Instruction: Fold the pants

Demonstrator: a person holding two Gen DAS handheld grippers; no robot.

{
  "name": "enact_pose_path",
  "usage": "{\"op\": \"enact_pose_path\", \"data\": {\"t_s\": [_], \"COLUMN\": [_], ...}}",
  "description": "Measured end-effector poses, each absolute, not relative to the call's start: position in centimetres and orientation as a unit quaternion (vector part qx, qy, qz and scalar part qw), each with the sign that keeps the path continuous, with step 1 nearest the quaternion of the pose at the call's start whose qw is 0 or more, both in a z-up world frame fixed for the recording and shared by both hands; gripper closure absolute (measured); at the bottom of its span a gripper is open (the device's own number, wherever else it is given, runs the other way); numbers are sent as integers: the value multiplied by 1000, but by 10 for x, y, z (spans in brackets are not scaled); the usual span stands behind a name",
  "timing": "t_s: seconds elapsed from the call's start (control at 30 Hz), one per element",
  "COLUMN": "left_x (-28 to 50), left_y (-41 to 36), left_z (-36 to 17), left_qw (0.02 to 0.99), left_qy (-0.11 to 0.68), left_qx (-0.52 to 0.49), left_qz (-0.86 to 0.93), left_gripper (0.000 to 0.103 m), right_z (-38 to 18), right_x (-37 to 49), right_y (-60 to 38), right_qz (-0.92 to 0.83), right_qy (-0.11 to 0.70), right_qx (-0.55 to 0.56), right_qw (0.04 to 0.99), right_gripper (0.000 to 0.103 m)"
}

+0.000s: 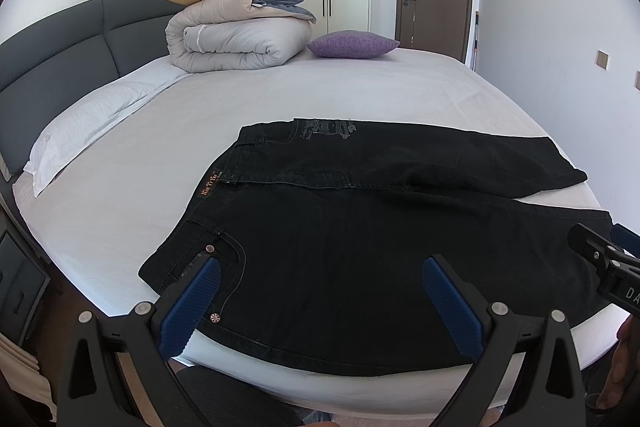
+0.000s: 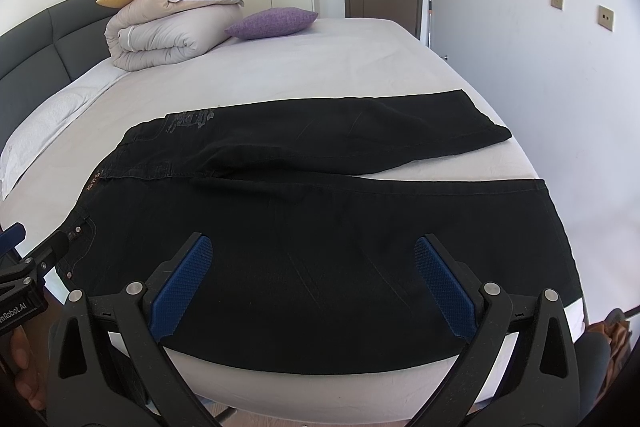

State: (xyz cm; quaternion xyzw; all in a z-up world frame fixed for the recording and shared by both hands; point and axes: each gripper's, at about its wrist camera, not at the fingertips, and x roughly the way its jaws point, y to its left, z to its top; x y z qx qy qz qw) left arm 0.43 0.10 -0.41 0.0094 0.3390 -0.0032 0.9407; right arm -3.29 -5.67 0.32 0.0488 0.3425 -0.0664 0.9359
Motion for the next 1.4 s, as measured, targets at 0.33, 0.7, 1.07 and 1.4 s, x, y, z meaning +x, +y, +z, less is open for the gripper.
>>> {"op": "enact_pose_path", "data": {"t_s": [0.33, 0.7, 1.07, 1.4], "left_x": [-5, 30, 181, 378], "left_y": [-4, 14, 53, 64], "left_z": [-11, -37, -20, -33], "left_qw": [944, 939, 914, 843], "left_qy": [330, 332, 361, 444], "left_qx": [13, 83, 177, 231], "left_qz": [-8, -28, -56, -195], "left_gripper": [0, 0, 0, 1], "right_z": [-8, -32, -31, -41], "right_x": [-35, 5, 82, 133], "right_y": [-51, -64, -83, -94], "right_qz": [-63, -4, 109, 243], "right_qy": [348, 377, 376, 394], "right_qx": [49, 53, 4, -29], "right_qw": [934, 925, 920, 886], "right_gripper": [0, 0, 0, 1]}}
